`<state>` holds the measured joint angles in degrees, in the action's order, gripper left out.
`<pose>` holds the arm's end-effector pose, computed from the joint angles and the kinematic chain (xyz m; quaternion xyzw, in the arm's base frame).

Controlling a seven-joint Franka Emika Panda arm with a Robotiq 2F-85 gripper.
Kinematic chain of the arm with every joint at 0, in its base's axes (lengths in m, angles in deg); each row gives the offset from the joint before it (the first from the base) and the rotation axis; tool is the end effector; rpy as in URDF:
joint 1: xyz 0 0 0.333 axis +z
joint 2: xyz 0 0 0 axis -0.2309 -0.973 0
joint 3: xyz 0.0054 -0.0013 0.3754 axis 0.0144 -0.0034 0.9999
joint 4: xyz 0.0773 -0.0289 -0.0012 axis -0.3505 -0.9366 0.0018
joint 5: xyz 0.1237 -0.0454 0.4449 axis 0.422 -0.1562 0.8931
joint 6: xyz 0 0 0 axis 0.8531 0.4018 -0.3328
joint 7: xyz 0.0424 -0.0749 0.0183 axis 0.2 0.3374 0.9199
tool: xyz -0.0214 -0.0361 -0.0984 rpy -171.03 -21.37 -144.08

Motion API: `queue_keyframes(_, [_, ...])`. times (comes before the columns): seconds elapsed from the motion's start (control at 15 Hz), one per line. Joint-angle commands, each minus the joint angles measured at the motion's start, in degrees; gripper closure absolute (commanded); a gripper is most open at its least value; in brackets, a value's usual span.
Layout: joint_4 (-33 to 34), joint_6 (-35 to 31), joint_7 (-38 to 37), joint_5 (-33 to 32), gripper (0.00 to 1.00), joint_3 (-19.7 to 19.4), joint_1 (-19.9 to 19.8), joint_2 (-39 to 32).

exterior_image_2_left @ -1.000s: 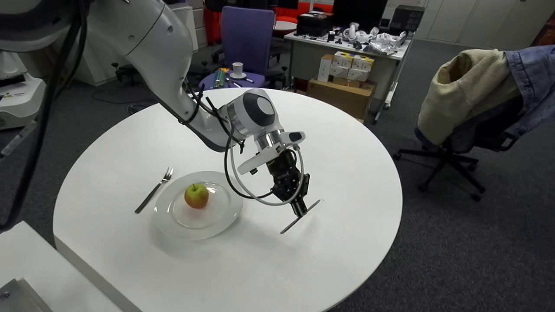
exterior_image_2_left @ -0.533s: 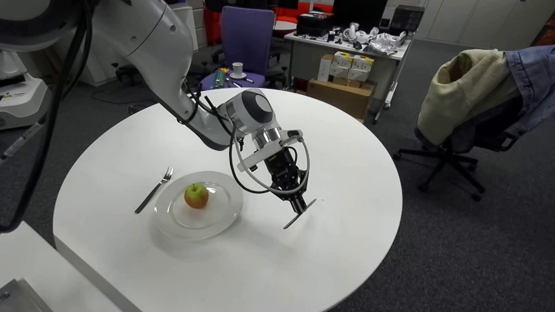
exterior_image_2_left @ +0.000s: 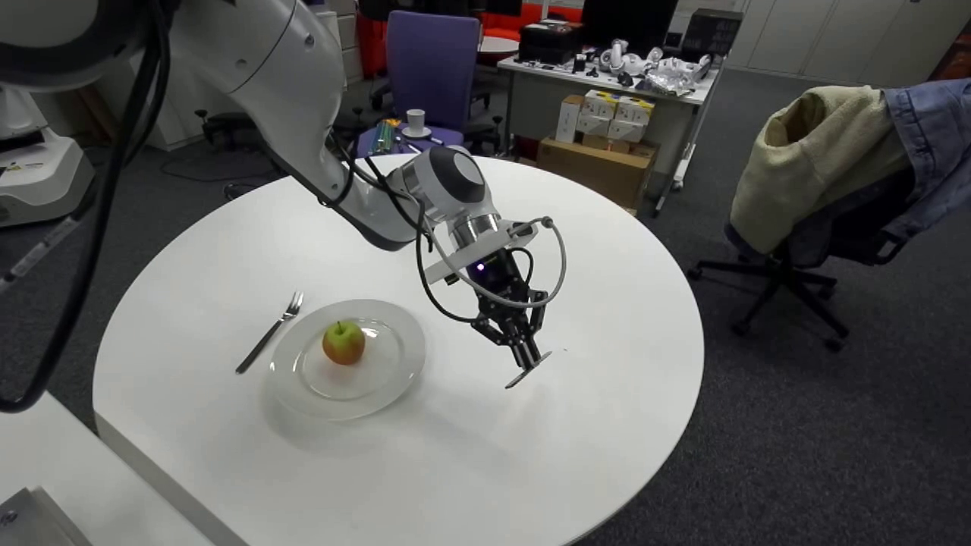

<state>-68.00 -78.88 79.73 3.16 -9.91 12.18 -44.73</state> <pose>0.6897 -0.2544 0.1510 0.8770 0.0861 -0.2892 0.3739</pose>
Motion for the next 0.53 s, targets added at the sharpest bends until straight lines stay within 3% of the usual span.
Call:
queue_keyframes(0.0, [1.0,3.4,4.9,-1.0,0.98,2.6,-2.6,1.9])
queue_keyframes(0.47, [2.5,3.5,19.4,5.5,0.98,8.1,-8.1,2.8])
